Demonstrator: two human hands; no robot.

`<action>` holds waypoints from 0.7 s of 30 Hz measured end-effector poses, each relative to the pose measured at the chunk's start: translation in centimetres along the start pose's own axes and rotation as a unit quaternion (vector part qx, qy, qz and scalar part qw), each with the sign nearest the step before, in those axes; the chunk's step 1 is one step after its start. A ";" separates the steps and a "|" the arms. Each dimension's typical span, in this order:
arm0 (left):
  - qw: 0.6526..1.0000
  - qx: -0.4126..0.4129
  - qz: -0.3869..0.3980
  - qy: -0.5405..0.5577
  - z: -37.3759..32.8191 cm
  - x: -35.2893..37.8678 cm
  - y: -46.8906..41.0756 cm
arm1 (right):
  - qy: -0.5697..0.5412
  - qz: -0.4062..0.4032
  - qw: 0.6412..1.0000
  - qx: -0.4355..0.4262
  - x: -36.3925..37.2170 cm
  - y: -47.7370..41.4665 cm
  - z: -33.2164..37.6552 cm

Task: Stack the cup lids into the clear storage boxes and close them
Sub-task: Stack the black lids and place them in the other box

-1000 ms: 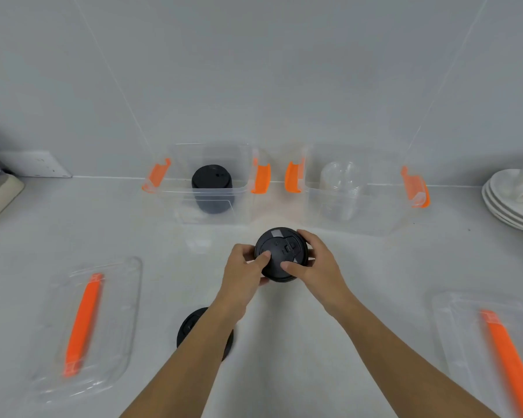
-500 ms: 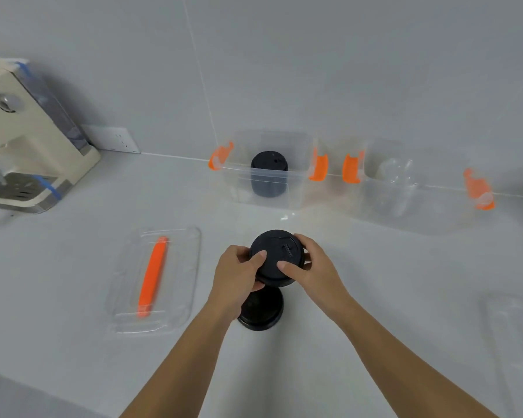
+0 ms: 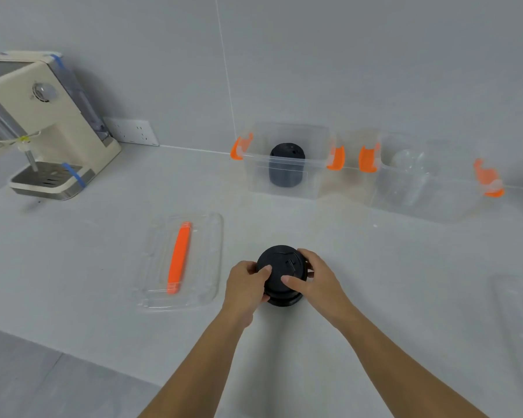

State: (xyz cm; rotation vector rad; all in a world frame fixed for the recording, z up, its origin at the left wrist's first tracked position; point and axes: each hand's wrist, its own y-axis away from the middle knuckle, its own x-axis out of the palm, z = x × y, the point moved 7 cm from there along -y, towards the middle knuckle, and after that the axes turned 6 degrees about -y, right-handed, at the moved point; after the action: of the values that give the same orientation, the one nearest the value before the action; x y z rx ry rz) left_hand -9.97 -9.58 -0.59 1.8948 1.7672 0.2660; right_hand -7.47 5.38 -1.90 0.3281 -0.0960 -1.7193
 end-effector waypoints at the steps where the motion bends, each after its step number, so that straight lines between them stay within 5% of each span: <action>1: 1.000 -0.003 0.002 -0.004 0.2 0.0 0.0 | -0.002 0.000 1.000 0.008 0.1 0.0 -0.2; 21: 0.991 -0.103 0.084 0.019 1.8 1.4 -0.8 | -0.045 0.038 0.997 0.054 0.6 -0.1 -0.6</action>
State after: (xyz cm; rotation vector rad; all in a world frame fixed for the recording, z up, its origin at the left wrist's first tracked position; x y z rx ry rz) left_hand -9.64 -8.66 -2.83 1.8998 1.5397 0.5277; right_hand -7.48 4.89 -2.59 0.3223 -0.2642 -1.6577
